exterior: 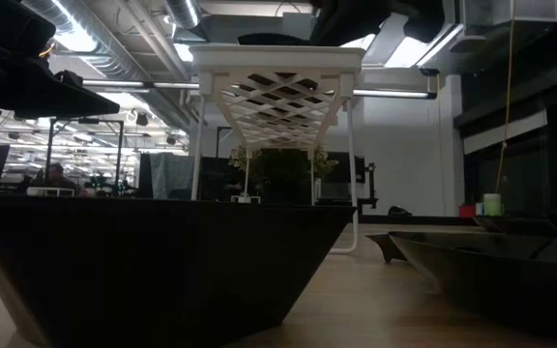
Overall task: Pick & Place Mini shaped plates
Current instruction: Stack the leaf shape plate on top of the leaf shape plate on the shelf, then stack the distorted square plate on top of the distorted square plate on the shelf
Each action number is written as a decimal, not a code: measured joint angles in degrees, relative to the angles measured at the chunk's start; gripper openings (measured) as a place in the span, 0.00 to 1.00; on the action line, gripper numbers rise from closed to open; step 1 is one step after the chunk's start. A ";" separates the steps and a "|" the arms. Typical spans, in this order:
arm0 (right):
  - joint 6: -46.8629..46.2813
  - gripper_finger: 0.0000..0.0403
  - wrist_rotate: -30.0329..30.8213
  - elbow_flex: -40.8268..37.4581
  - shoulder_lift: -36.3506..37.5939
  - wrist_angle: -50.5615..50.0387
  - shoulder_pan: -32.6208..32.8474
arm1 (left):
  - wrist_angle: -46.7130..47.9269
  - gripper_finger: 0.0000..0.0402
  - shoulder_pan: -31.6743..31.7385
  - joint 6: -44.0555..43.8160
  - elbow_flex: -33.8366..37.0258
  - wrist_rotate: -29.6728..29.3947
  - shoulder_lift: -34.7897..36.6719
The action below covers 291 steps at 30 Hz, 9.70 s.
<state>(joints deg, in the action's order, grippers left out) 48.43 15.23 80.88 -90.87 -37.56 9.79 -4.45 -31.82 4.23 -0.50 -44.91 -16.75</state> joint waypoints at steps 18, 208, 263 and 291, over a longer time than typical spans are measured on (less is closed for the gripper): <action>4.36 0.03 -4.80 -2.58 0.00 0.94 -3.20 | 0.00 0.36 -0.02 0.00 0.00 0.00 0.00; -76.88 0.41 -0.35 -2.54 -17.84 -14.83 40.99 | 0.00 0.36 -0.01 0.00 -0.01 0.00 0.00; -85.94 0.01 16.04 -7.19 -2.28 -22.61 34.18 | 0.00 0.36 -0.01 0.01 -0.01 0.00 0.02; -25.02 0.01 21.21 -7.19 6.64 1.78 -3.15 | 0.00 0.36 0.01 0.00 -0.01 0.00 0.00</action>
<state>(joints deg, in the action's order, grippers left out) 23.42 36.45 73.69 -84.23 -35.78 6.64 -4.45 -31.81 4.23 -0.51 -44.91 -16.75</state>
